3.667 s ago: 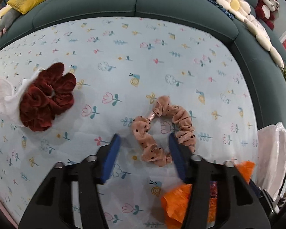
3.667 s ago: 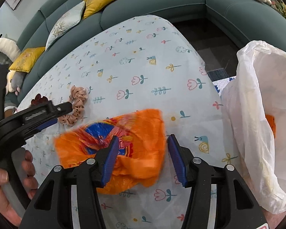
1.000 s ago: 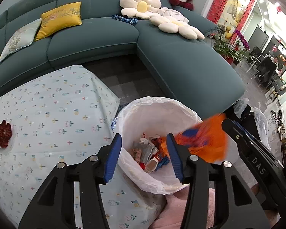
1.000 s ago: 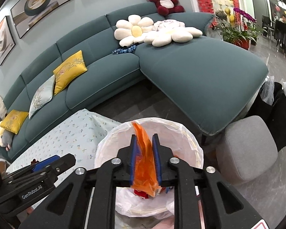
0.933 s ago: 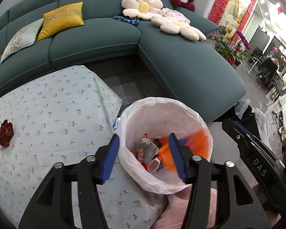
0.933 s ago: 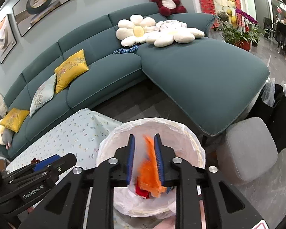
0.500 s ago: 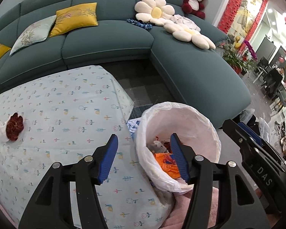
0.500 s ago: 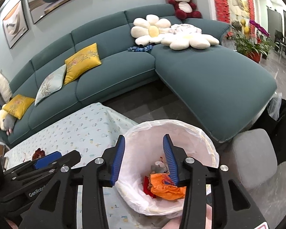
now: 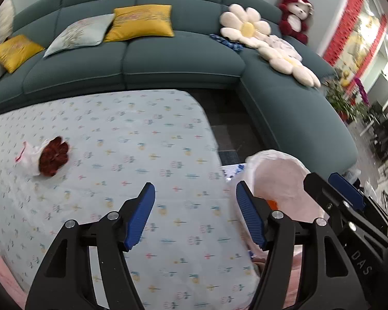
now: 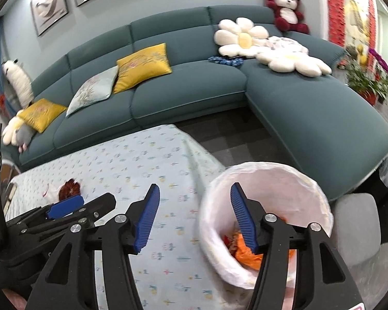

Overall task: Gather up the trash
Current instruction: 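Move both tools back to the white glove and red scrunchie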

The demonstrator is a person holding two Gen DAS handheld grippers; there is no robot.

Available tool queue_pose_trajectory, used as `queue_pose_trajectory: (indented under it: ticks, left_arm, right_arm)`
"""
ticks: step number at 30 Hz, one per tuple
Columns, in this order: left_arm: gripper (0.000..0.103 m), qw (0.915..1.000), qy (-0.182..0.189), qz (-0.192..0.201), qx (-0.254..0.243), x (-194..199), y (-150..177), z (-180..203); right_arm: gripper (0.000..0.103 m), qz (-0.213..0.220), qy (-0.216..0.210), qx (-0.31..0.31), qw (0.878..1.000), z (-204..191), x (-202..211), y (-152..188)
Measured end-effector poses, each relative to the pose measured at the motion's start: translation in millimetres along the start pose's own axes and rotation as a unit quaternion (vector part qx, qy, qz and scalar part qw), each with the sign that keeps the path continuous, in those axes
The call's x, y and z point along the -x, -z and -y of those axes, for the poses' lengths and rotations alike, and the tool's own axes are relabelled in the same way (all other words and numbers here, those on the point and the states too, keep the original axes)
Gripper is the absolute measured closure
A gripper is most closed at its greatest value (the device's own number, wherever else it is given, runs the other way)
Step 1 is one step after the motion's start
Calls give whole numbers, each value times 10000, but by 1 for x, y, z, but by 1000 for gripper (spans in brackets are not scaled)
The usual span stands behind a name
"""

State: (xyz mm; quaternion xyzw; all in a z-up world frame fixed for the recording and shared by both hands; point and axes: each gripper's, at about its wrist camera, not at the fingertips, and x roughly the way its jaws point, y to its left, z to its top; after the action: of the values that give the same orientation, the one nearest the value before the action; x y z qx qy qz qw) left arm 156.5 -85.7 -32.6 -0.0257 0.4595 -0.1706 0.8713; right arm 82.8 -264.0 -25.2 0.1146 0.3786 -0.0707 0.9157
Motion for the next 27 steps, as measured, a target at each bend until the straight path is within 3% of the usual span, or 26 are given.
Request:
queue_pose_trajectory:
  ticks: [13,27]
  left_arm:
    - [41,9967,-465,69,656,14,7,-101]
    - [41,9867,-1163,13,1135,10,17,-222]
  right_arm:
    - [46,-350,-318,590,9971,-88,-27,8]
    - [46,-949,-741,901,9886,-174,-80,31]
